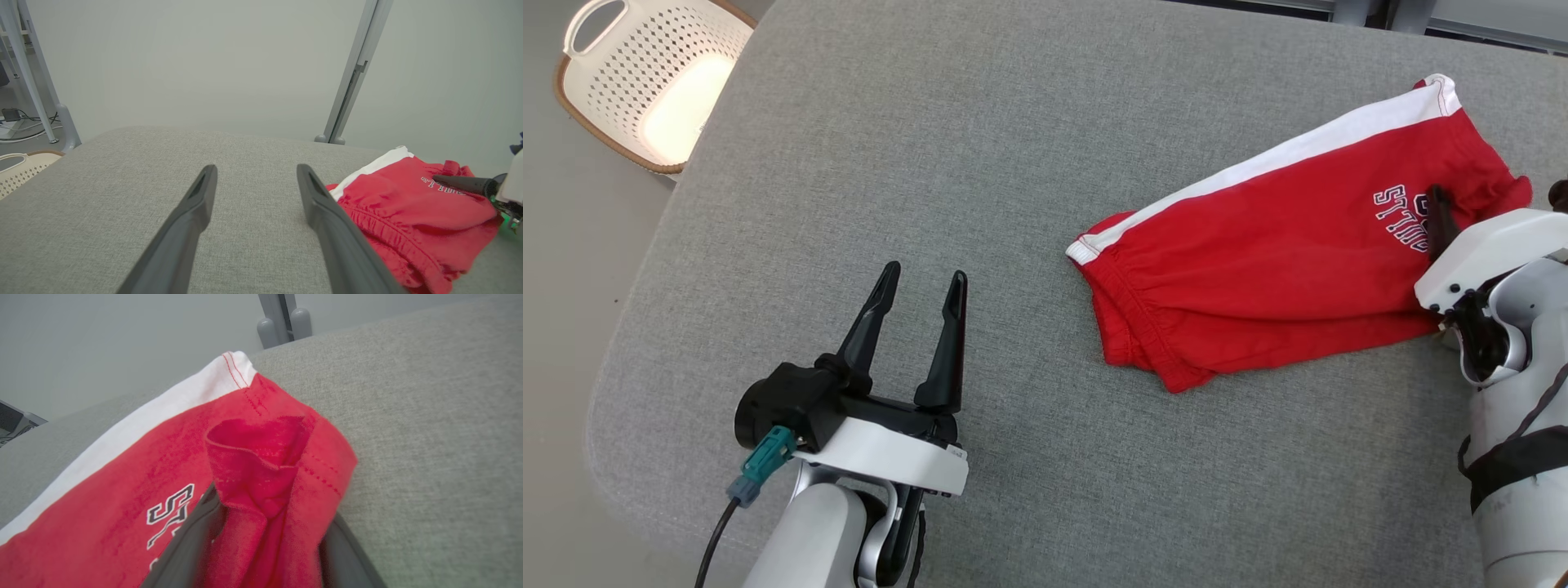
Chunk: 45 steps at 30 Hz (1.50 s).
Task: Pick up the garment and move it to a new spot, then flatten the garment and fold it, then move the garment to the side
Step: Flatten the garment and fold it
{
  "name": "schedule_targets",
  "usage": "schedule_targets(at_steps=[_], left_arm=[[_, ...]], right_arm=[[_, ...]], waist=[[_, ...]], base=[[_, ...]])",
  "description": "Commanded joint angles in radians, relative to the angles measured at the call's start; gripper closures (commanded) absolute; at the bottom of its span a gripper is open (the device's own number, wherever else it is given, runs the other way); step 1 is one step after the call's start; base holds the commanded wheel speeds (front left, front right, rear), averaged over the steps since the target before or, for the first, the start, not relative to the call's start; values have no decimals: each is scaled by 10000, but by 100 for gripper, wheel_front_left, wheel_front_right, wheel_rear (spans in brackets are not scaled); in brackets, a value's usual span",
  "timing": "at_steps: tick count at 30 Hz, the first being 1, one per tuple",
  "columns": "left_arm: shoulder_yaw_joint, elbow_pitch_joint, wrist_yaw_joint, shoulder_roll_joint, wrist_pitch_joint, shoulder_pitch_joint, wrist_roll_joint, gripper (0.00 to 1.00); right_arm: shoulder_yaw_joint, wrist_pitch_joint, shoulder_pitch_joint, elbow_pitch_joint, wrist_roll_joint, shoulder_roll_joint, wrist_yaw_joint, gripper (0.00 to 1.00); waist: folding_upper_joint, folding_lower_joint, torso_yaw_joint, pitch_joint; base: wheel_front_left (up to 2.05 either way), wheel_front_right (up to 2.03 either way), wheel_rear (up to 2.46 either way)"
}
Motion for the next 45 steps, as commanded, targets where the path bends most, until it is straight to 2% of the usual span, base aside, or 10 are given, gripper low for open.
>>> schedule_targets(at_steps=[1, 15, 22, 29, 33, 45], left_arm=[[10, 18, 35, 33, 4, -35, -3, 0], [138, 178, -76, 32, 4, 200, 422, 0], [359, 264, -143, 36, 4, 530, 658, 0], [473, 310, -184, 36, 4, 810, 809, 0], [515, 285, -246, 36, 5, 729, 861, 0], [627, 460, -285, 36, 5, 1041, 952, 0]], right_arm=[[66, -62, 99, 181, 34, 39, -2, 100], [-127, -1689, 570, 638, 806, -245, -4, 100], [-658, -2258, 1688, 362, 1660, -205, -2, 100], [-906, -2557, 2953, -336, 1906, 8, -2, 100], [-522, -2792, 3080, -793, 1921, 98, -2, 100], [2860, -3558, 2992, -1851, 3342, 217, -2, 100]], waist=[[-1, 0, -12, -18], [-1, 0, -778, -760], [-1, 0, -1457, -1493], [-1, 0, -1904, -1904], [-1, 0, -1976, -1940], [-1, 0, -1548, -2411]], base=[[0, 0, 0], [0, 0, 0], [0, 0, 0], [0, 0, 0], [0, 0, 0], [0, 0, 0]])
